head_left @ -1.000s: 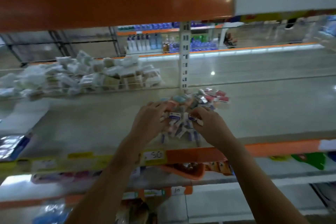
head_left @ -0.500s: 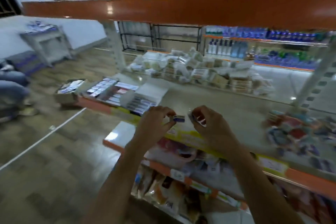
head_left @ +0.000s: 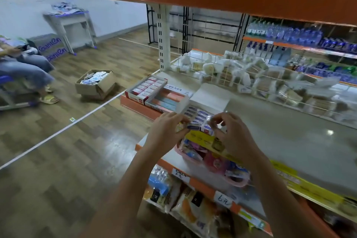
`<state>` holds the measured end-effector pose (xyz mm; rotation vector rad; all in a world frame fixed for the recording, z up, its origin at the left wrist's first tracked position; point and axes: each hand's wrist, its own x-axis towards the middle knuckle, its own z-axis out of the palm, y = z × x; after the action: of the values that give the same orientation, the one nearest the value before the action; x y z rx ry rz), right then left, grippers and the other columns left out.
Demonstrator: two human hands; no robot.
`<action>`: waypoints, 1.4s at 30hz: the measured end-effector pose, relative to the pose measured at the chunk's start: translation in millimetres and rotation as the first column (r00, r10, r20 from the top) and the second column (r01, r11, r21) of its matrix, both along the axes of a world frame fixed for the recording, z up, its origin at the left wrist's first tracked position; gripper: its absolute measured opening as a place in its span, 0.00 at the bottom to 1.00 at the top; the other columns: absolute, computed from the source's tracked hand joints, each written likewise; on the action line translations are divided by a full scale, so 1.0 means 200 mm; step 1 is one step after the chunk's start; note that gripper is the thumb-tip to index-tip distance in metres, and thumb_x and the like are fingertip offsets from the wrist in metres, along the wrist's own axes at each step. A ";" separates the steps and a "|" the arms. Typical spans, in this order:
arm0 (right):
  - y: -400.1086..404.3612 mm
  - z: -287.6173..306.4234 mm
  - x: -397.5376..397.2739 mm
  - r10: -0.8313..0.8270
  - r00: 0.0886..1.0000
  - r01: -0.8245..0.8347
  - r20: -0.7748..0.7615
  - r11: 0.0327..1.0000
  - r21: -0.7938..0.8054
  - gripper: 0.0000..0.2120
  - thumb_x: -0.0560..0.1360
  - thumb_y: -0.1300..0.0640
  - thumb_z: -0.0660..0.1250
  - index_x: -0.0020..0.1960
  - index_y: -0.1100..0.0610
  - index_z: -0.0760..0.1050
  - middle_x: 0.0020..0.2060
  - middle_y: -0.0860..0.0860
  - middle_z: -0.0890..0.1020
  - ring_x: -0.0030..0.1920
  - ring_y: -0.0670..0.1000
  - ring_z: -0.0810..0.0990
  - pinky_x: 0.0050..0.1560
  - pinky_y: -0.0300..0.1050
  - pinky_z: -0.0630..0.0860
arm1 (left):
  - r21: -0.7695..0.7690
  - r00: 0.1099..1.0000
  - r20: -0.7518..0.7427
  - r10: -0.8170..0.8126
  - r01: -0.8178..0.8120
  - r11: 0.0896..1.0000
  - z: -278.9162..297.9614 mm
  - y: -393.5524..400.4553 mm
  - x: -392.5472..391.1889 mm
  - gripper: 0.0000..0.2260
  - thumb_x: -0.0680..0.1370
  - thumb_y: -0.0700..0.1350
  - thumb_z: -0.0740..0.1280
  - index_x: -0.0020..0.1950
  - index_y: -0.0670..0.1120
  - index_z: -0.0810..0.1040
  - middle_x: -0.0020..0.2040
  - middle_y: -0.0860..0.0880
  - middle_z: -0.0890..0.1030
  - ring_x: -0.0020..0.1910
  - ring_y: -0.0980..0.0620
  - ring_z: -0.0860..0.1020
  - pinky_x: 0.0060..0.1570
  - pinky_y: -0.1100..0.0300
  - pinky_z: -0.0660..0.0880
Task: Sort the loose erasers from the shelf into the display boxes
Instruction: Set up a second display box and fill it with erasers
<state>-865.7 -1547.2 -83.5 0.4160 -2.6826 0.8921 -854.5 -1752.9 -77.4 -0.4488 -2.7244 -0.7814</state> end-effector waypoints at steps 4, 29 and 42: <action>-0.01 -0.03 -0.18 -0.062 0.998 0.062 -0.003 0.995 0.080 0.04 0.74 0.55 0.68 0.49 0.52 0.75 0.42 0.44 0.75 0.44 0.46 0.71 0.39 0.36 0.63 | -0.031 0.999 -0.009 -0.038 0.038 0.999 -0.01 -0.03 -0.16 0.10 0.75 0.49 0.70 0.55 0.49 0.80 0.53 0.50 0.81 0.53 0.49 0.74 0.51 0.55 0.71; -0.03 -0.12 -0.47 -0.295 0.954 0.235 0.060 0.852 0.467 0.04 0.76 0.54 0.60 0.50 0.51 0.71 0.48 0.47 0.76 0.52 0.49 0.70 0.52 0.41 0.64 | -0.228 0.931 0.097 -0.351 0.364 0.903 -0.05 0.13 -0.84 0.10 0.75 0.51 0.68 0.56 0.53 0.78 0.53 0.54 0.80 0.54 0.53 0.72 0.49 0.62 0.66; -0.07 -0.14 -0.45 -0.431 0.900 0.390 0.059 0.860 0.330 0.07 0.76 0.59 0.60 0.51 0.53 0.75 0.49 0.48 0.77 0.53 0.47 0.69 0.53 0.37 0.66 | -0.346 0.909 0.089 -0.408 0.412 0.843 -0.07 0.15 -0.89 0.10 0.78 0.49 0.64 0.59 0.52 0.75 0.56 0.52 0.77 0.55 0.51 0.70 0.51 0.60 0.66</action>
<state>-955.7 -1561.7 -111.7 -0.1690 -2.8735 0.3823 -1031.6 -1723.2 -92.1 -1.1430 -2.8200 -0.3613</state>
